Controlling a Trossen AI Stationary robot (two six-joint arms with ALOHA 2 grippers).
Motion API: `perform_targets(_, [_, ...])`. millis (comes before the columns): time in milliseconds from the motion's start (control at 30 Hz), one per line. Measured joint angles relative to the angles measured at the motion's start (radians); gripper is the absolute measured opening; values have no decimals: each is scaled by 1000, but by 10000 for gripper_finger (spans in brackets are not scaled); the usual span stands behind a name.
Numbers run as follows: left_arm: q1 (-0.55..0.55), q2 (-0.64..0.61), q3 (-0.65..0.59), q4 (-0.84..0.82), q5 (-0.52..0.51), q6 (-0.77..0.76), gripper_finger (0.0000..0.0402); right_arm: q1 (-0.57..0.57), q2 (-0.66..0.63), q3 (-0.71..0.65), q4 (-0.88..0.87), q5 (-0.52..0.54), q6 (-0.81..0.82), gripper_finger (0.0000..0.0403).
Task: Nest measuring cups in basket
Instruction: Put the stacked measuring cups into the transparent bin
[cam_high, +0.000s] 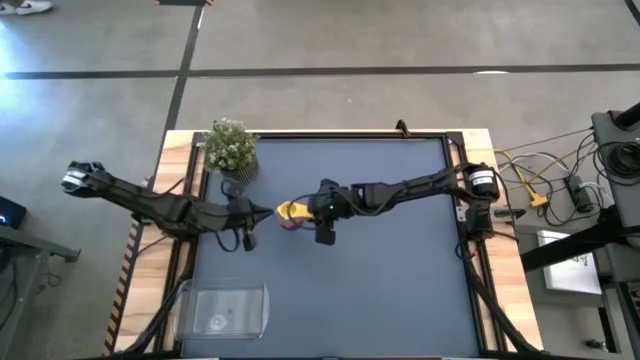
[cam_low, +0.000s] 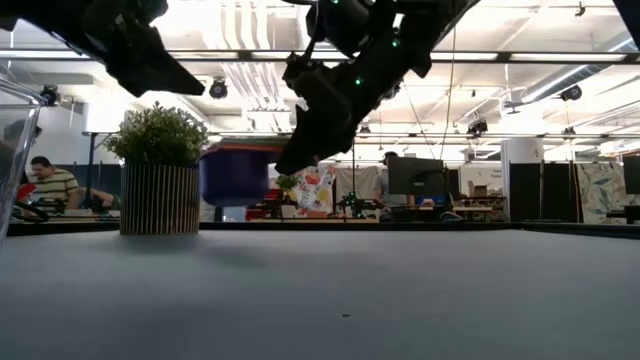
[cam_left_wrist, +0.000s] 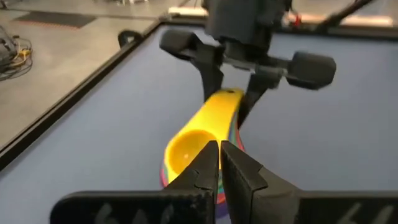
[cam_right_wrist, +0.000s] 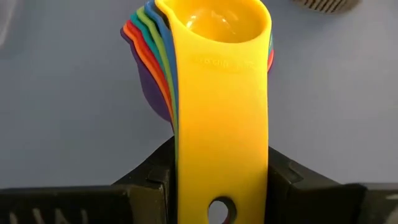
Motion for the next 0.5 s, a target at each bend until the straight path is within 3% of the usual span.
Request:
perform_targets(200, [0,174,84,-32,6,3,0,-2,0,-16,11,132,15,128])
perform_targets(500, [-1,385,197,-90,5,26,0,-5,2,-78,11,135,57,128])
